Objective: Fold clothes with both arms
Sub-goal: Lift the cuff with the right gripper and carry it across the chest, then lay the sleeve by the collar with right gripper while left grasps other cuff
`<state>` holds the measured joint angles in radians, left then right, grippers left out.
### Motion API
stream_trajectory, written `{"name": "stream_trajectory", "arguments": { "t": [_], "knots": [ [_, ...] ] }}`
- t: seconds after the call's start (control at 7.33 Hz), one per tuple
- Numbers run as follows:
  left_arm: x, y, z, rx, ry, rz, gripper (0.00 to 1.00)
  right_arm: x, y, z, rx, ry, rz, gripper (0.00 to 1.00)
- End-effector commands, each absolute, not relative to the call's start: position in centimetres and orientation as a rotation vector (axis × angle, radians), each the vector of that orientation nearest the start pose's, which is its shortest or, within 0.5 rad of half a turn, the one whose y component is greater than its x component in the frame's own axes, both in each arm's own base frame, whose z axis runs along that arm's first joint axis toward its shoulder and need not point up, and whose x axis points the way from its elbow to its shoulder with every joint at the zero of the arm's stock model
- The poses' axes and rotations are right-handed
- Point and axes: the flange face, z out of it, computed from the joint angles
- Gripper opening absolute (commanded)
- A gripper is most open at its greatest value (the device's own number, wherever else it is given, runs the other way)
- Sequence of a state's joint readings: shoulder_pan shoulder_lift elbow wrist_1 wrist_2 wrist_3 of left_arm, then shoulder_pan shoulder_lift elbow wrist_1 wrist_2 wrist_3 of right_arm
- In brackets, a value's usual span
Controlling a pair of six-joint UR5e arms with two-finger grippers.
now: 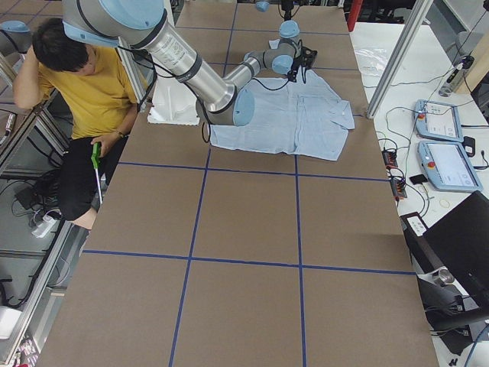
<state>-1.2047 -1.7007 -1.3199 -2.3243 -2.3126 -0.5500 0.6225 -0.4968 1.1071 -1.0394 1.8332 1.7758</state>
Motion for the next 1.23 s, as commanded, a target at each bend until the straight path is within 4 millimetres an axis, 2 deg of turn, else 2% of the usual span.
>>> {"name": "stream_trajectory", "arguments": {
  "t": [0.0,0.27,0.68,0.96,1.09],
  "knots": [
    [15.6,-54.8,65.0,0.178,0.896,0.067,0.94,-60.2,-56.6,10.1,0.013,-1.174,0.579,1.0],
    [17.1,-54.2,66.8,0.136,0.887,0.082,0.86,-60.2,-56.6,10.3,0.014,-1.173,0.578,1.0],
    [18.8,-53.7,66.7,0.122,0.889,0.108,0.72,-60.2,-56.6,10.4,0.014,-1.172,0.578,1.0],
    [18.8,-53.6,67.3,0.11,0.883,0.106,0.61,-60.1,-56.6,10.2,0.014,-1.177,0.578,1.0],
    [18.7,-53.6,67.2,0.107,0.882,0.102,0.38,-60.1,-56.5,10.1,0.015,-1.18,0.577,1.0]
  ]
}}
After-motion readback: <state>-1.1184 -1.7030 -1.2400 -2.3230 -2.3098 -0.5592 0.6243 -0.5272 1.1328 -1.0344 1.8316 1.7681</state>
